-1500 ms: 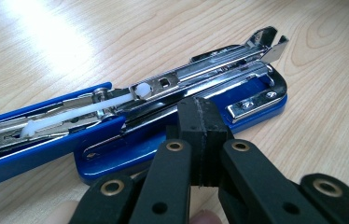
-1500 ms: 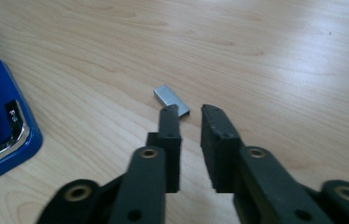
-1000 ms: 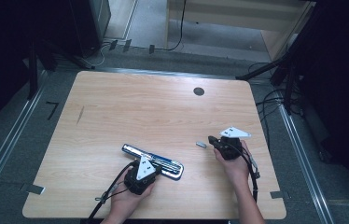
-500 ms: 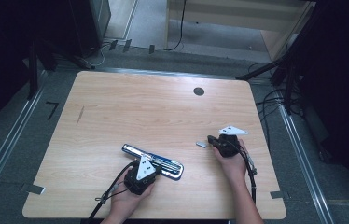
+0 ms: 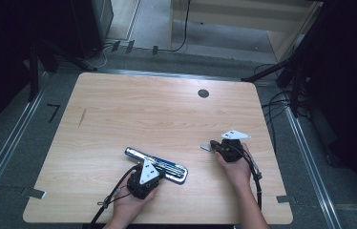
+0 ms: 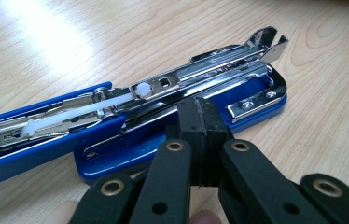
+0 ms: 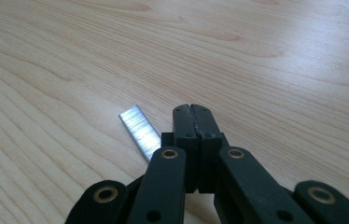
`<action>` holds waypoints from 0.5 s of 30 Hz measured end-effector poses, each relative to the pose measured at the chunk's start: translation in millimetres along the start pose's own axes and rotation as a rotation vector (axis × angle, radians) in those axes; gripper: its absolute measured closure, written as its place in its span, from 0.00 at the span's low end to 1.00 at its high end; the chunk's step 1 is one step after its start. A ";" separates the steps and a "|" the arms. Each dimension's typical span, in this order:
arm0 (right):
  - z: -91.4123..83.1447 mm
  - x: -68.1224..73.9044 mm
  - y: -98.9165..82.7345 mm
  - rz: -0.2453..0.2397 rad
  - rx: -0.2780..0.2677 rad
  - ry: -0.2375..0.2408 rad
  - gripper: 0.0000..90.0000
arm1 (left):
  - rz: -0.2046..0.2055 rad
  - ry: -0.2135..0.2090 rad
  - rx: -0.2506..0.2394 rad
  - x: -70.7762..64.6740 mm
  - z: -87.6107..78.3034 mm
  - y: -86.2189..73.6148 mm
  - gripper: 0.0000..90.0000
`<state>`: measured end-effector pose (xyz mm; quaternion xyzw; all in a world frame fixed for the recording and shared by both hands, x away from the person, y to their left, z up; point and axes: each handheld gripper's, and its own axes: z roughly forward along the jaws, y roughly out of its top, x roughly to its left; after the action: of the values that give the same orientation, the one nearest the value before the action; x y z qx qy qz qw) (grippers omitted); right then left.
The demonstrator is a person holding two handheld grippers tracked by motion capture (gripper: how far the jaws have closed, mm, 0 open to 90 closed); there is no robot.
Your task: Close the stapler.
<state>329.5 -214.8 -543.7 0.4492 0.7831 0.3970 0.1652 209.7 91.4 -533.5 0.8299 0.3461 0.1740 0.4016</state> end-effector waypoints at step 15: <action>-7.0 13.9 0.9 -0.024 0.012 0.034 1.00 | 0.000 0.001 0.000 0.0 -0.2 -0.2 1.00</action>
<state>318.2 -206.2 -537.2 0.4339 0.7936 0.3977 0.1541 209.5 91.7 -533.5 0.8298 0.3462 0.1745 0.4014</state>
